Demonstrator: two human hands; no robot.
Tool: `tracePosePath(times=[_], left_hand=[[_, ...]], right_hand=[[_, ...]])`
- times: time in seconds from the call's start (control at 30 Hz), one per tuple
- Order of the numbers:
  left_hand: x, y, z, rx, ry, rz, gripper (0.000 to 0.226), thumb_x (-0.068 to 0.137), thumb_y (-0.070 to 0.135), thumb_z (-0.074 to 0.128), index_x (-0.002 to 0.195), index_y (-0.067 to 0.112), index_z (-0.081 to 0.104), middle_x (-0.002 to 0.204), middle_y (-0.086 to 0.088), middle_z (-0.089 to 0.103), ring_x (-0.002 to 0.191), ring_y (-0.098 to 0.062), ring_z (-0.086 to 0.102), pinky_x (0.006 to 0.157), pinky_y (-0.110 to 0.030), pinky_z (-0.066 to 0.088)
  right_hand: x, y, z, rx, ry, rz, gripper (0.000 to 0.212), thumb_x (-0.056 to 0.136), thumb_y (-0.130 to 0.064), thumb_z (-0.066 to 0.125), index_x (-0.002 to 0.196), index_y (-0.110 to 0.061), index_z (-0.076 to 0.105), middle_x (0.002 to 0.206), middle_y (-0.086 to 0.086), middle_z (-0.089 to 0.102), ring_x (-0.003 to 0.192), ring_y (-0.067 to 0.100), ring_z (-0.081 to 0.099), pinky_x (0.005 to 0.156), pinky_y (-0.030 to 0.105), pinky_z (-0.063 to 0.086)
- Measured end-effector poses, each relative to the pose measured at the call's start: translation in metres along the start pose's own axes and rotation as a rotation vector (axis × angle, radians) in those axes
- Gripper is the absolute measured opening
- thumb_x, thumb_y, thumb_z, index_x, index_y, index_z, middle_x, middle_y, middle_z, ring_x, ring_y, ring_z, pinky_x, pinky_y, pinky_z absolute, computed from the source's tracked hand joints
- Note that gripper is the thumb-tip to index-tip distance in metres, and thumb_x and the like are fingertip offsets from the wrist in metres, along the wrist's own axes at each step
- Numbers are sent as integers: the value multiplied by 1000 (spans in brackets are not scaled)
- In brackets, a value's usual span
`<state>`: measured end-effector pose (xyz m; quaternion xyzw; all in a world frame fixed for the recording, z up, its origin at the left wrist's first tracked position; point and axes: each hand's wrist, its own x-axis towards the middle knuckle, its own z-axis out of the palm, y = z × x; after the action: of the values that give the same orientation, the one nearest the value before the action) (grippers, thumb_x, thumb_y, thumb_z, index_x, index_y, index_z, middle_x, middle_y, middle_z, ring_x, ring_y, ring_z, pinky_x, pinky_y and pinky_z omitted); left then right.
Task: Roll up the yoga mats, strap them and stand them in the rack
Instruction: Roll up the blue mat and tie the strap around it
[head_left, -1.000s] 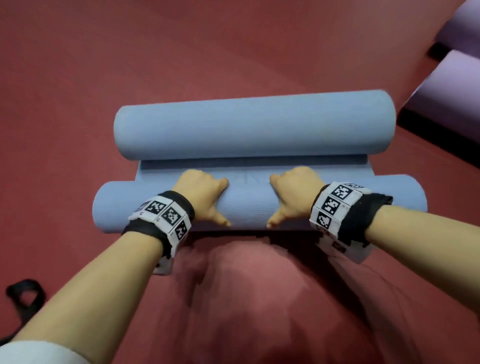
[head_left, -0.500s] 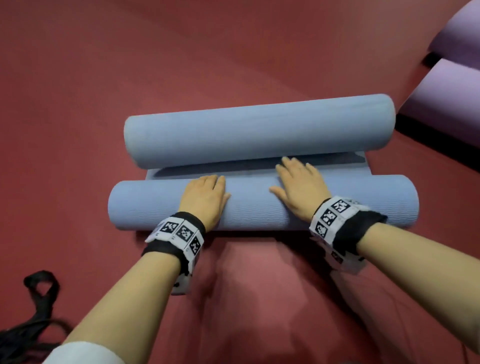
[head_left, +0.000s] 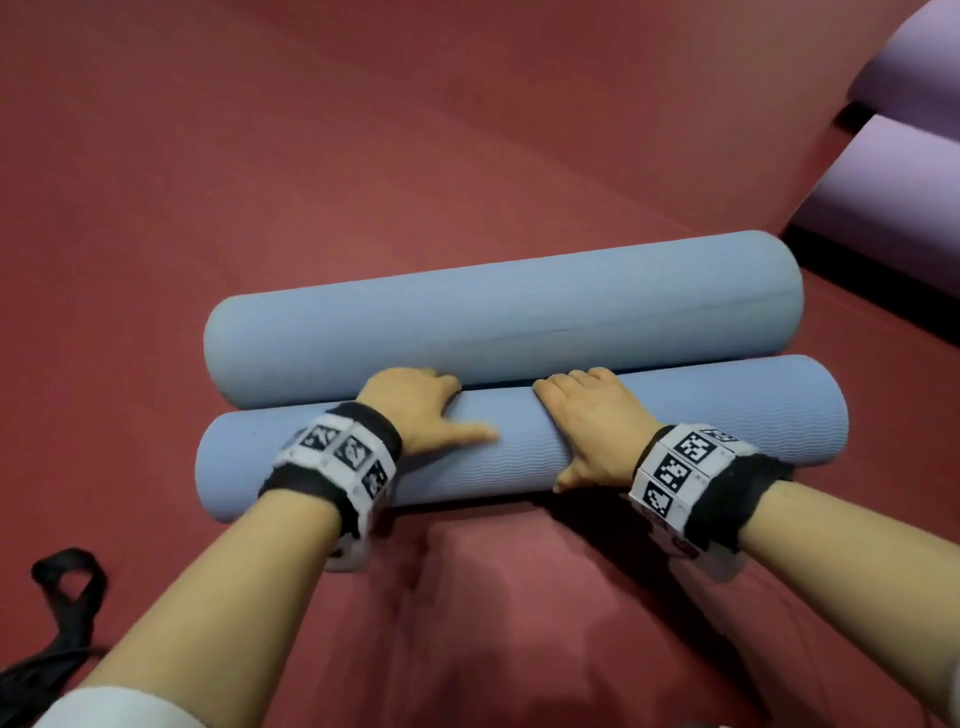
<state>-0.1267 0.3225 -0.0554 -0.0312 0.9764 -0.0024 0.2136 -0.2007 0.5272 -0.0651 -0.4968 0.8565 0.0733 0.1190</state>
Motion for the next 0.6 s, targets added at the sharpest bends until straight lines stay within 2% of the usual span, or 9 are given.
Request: tracePosePath(times=[0.1, 0.2, 0.27, 0.3, 0.37, 0.43, 0.5, 0.53, 0.6], left_hand=[[20, -9, -11, -162, -147, -54, 69, 84, 74, 31, 103, 17, 64, 106, -7, 66, 100, -27, 58, 85, -34, 46], [39, -15, -21, -62, -57, -86, 65, 87, 67, 38, 118, 12, 53, 121, -11, 61, 112, -28, 54, 96, -36, 39], [49, -18, -29, 12, 0, -202, 88, 84, 72, 33, 148, 13, 17, 149, -17, 32, 139, -33, 27, 113, -45, 15], [53, -17, -35, 6, 22, -260, 96, 82, 76, 29, 151, 18, -4, 158, -15, 6, 144, -35, 6, 114, -50, 3], [57, -11, -42, -74, 44, -294, 101, 76, 82, 25, 149, 24, -15, 155, -9, -25, 143, -35, -15, 114, -53, -5], [47, -3, -40, -107, 22, -257, 112, 66, 89, 29, 151, 23, -5, 156, -8, -21, 145, -30, -12, 115, -52, -2], [27, 7, -27, -54, -7, -189, 128, 50, 96, 34, 150, 19, 14, 157, -12, 6, 144, -28, 11, 114, -49, 9], [16, 12, -18, 10, -5, -155, 132, 45, 96, 39, 148, 16, 18, 153, -13, 20, 139, -29, 23, 113, -47, 15], [6, 20, 1, 113, 20, -136, 134, 47, 87, 58, 148, 13, 11, 148, -15, 26, 135, -32, 28, 112, -47, 19]], right_hand=[[-4, -3, 1, 0, -1, -10, 104, 54, -63, 76, 134, -11, 36, 128, 3, 50, 115, 25, 49, 99, 37, 33], [-1, -1, 5, 16, 2, -8, 100, 53, -62, 77, 130, -13, 38, 126, 3, 51, 114, 25, 49, 99, 38, 34], [6, 3, 2, 46, -14, -5, 96, 51, -62, 78, 125, -14, 41, 124, 3, 54, 112, 25, 52, 97, 37, 36], [10, 7, -1, 79, -32, 1, 94, 49, -62, 79, 122, -15, 43, 122, 3, 56, 110, 25, 54, 94, 36, 39], [23, 18, -8, 197, -96, 25, 89, 45, -61, 81, 115, -18, 47, 116, 2, 60, 105, 25, 58, 86, 35, 46], [43, 31, -15, 373, -236, 62, 86, 44, -60, 84, 113, -22, 51, 111, 0, 63, 101, 24, 61, 85, 36, 50], [62, 44, -20, 487, -414, 96, 83, 48, -56, 86, 116, -21, 53, 113, 0, 64, 102, 21, 61, 91, 37, 49], [71, 51, -22, 504, -454, 122, 84, 51, -54, 86, 120, -18, 54, 118, 2, 63, 105, 22, 60, 95, 37, 47], [80, 62, -31, 466, -401, 209, 93, 55, -56, 83, 129, -10, 50, 132, 9, 53, 118, 27, 53, 102, 38, 41]])
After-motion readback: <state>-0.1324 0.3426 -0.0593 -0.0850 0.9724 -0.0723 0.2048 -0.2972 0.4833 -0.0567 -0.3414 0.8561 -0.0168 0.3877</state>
